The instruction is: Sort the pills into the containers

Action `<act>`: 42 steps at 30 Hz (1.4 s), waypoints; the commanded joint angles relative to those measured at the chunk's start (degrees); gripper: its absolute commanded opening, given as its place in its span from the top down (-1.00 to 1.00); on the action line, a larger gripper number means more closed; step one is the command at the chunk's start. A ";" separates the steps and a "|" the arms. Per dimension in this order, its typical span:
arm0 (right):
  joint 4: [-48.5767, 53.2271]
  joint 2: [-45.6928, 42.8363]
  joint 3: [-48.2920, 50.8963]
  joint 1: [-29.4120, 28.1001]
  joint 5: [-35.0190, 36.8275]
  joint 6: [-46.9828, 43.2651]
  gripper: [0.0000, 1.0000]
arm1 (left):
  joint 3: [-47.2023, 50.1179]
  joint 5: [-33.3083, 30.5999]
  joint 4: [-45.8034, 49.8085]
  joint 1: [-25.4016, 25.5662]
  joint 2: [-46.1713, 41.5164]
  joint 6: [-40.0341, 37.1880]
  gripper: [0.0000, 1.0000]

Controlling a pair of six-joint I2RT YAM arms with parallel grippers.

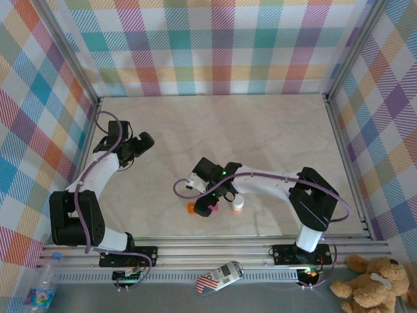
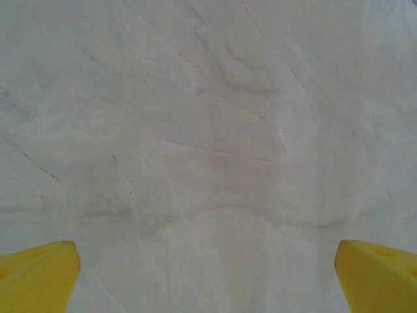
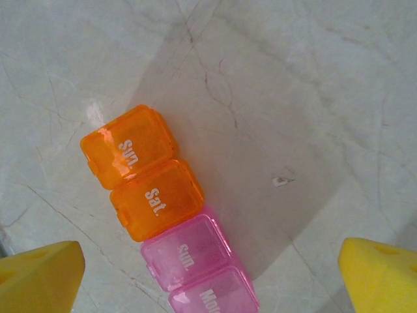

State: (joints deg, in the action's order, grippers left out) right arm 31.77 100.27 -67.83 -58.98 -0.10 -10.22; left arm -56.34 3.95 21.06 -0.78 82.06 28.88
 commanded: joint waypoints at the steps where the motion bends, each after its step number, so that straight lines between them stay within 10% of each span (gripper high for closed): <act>1: 2.31 2.18 -1.37 -0.59 -1.48 -2.09 -1.00 | -1.50 1.40 1.27 -1.15 -0.14 0.74 -1.00; 25: -0.71 12.52 -10.22 3.17 10.07 -0.42 -0.75 | -1.03 2.73 0.86 -1.44 -1.36 1.50 -1.00; 42: 2.78 6.03 -7.08 4.60 2.28 9.90 -0.81 | -1.15 5.18 0.86 -1.46 -1.86 2.99 -1.00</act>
State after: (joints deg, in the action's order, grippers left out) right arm 32.64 107.79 -76.07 -54.02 3.01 -6.04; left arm -56.34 7.94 21.04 -1.28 82.00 30.70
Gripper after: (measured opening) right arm 0.906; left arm 0.999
